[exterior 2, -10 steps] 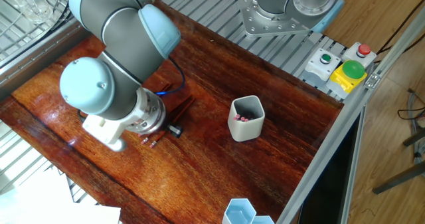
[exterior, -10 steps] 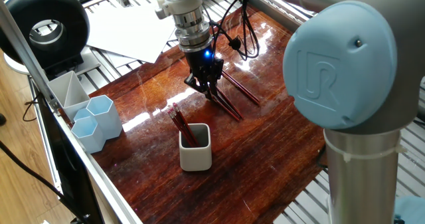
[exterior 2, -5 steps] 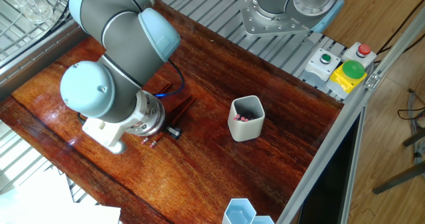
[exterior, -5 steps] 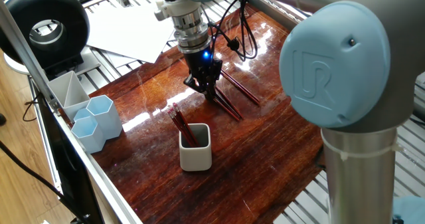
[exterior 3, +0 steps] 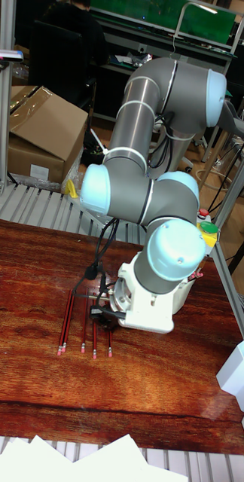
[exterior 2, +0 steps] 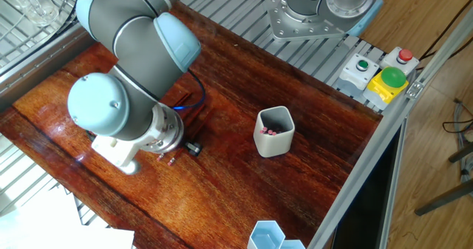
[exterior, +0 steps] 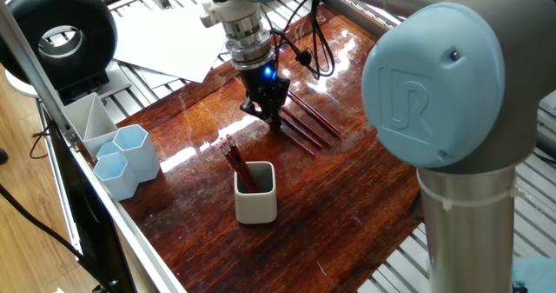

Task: Put the pen into the pen holder

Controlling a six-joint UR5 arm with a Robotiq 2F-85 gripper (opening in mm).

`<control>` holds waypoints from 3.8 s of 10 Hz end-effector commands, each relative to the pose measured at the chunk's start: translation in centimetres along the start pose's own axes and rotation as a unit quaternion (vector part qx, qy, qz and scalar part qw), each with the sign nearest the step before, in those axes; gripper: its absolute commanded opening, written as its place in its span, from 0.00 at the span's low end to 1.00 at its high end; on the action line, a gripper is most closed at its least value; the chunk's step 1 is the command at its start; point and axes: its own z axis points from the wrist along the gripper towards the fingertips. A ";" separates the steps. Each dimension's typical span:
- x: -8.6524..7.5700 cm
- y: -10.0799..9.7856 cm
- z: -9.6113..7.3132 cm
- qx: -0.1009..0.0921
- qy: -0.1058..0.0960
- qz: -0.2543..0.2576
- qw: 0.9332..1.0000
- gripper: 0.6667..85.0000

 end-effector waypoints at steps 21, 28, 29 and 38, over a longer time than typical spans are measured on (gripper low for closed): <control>9.1 7.5 -17.5 -0.056 -0.089 0.004 0.994 0.00; -0.7 6.6 -12.1 -0.062 -0.159 -0.038 0.985 0.00; -0.8 6.0 -12.0 -0.051 -0.160 -0.034 0.985 0.00; -0.2 6.0 -11.8 -0.055 -0.147 -0.016 0.987 0.00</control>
